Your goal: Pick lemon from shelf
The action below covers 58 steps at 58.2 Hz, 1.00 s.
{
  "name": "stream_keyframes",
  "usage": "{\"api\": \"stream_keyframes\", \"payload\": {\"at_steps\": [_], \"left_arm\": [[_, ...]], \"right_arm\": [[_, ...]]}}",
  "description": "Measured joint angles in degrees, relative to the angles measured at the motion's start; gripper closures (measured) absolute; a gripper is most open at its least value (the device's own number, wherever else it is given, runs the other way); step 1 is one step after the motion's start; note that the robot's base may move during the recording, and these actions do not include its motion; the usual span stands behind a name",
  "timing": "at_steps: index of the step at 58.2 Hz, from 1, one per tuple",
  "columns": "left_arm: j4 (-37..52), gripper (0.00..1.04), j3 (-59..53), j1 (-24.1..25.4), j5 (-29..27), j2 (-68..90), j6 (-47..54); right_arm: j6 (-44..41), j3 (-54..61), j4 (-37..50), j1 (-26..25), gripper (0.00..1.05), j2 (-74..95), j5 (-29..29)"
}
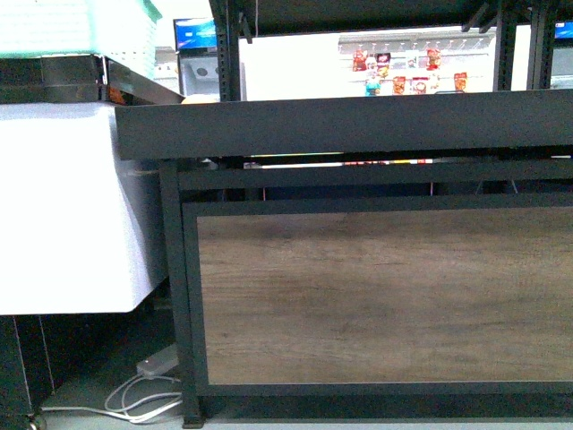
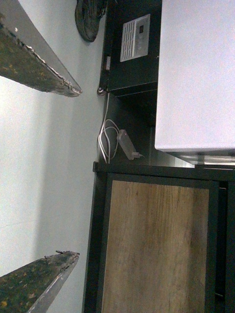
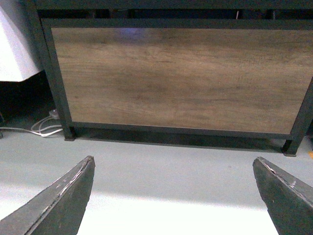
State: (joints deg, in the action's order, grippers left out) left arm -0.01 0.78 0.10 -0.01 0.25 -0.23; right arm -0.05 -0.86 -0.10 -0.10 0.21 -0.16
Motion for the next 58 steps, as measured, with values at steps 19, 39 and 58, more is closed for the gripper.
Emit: {"api": "stream_keyframes", "payload": {"at_steps": [19,39,58], "left_arm": [[0.0,0.08,0.0,0.0,0.0,0.0,0.0],[0.0,0.08,0.0,0.0,0.0,0.0,0.0],[0.0,0.08,0.0,0.0,0.0,0.0,0.0]], "right_arm": [[0.0,0.0,0.0,0.0,0.07,0.0,0.0],[0.0,0.0,0.0,0.0,0.07,0.0,0.0],[0.0,0.0,0.0,0.0,0.07,0.0,0.0]]}}
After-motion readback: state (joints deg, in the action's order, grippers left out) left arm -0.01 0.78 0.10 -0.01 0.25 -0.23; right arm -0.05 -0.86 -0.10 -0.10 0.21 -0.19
